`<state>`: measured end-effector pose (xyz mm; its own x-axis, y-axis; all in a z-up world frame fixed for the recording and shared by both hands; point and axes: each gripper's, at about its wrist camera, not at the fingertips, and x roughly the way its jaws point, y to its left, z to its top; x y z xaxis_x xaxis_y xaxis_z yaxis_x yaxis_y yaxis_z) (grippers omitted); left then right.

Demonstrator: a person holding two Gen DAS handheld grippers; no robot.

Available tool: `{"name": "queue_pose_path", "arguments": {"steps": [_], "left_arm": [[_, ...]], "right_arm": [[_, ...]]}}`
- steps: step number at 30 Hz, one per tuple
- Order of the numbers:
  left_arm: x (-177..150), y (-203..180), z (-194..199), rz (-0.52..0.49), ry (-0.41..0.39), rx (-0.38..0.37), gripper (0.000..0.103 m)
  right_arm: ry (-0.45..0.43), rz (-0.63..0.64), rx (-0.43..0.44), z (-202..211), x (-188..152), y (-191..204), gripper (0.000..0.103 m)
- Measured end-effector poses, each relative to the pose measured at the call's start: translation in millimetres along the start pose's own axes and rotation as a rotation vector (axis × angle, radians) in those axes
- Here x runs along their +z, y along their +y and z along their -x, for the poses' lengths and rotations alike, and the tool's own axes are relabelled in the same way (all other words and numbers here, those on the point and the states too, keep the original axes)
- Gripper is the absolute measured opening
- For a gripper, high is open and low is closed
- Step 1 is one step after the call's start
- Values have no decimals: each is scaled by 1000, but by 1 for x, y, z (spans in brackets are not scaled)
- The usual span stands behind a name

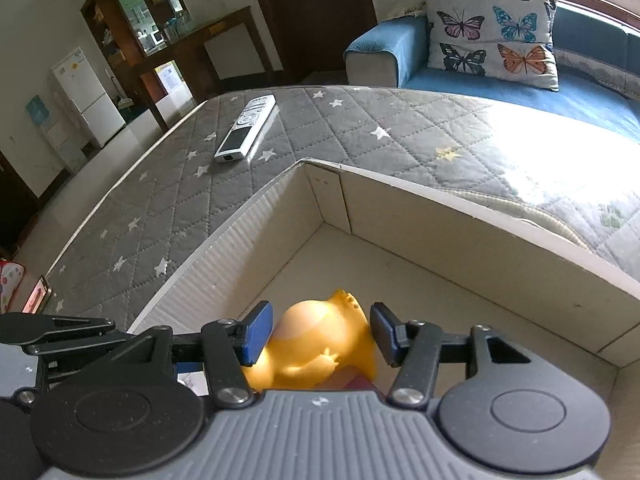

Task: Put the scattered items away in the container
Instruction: 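Lift the large duck with the right tool and carry it over the box, then lower the large duck into the box and open the right tool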

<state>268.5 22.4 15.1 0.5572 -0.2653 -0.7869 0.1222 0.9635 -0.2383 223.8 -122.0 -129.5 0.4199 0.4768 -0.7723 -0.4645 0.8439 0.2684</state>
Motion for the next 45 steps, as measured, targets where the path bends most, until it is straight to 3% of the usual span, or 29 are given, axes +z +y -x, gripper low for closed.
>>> {"name": "queue_pose_path", "arguments": {"steps": [13,22,25,45], "left_arm": [[-2,-3,11,-19,-26,21,44],[-9,-6,27,-32,-68,34,44],[-13,-6,32,-33,-77,34,44],[-52,-4,92,-28,-199,59,44]], "right_arm": [[-13,0,-4,4,-3,5,56],[-84,12,-49,25,-8,18,62],[-106,17,-62,33,-12,24,68],[-270,-4,-106,93,-45,54,72]]}}
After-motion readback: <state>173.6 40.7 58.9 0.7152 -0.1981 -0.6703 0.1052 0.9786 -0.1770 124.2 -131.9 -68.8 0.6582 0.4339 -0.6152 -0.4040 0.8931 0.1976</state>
